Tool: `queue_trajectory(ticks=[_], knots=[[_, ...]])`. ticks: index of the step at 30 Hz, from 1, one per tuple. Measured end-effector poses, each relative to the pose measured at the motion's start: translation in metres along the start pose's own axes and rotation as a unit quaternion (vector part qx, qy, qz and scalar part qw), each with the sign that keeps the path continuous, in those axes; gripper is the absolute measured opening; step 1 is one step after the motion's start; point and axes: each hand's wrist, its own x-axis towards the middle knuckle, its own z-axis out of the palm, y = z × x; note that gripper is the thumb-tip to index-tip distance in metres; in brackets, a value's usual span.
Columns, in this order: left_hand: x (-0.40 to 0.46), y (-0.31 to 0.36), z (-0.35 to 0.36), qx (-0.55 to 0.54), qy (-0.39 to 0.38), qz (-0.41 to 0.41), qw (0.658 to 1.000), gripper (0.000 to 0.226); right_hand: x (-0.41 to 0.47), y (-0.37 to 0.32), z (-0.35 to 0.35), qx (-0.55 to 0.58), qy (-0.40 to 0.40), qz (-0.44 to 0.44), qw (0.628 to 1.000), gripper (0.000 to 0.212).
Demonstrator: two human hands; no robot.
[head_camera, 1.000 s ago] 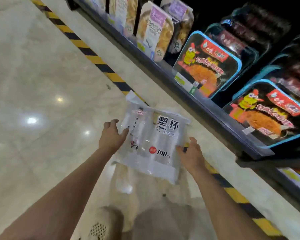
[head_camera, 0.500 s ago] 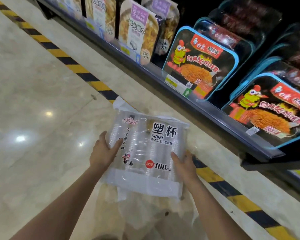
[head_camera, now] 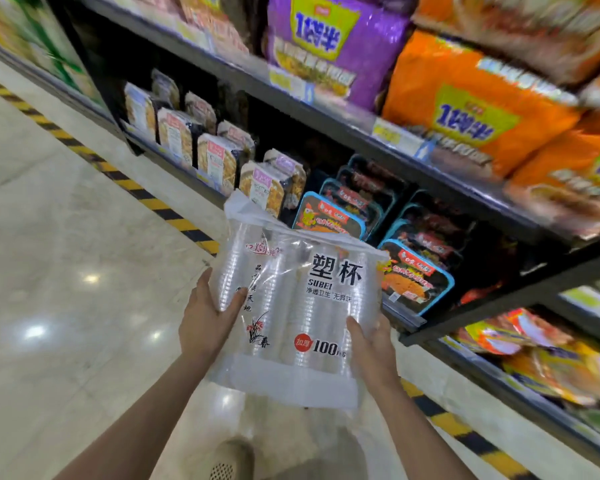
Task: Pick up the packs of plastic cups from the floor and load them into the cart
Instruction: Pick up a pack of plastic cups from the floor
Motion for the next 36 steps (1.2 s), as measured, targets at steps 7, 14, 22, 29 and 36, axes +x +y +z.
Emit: queue_trajectory(ticks=[7, 14, 22, 29, 36], knots=[[-0.100, 0.138, -0.117, -0.027, -0.009, 0.066, 0.997, 0.086, -0.140, -0.118, -0.096, 0.030, 0.069, -0.035, 0.997, 0.070], [-0.189, 0.254, -0.212, -0.069, 0.014, 0.169, 0.983, 0.067, -0.259, -0.203, -0.179, 0.037, 0.119, -0.096, 0.987, 0.039], [-0.261, 0.327, -0.293, -0.063, -0.057, 0.318, 0.944, 0.082, -0.401, -0.238, -0.225, 0.102, 0.246, -0.122, 0.956, 0.058], [-0.359, 0.359, -0.286, -0.086, -0.170, 0.425, 0.885, 0.065, -0.521, -0.199, -0.280, 0.169, 0.397, -0.095, 0.897, 0.048], [-0.509, 0.399, -0.226, -0.124, -0.300, 0.498, 0.804, 0.061, -0.640, -0.132, -0.382, 0.179, 0.529, -0.047, 0.828, 0.055]])
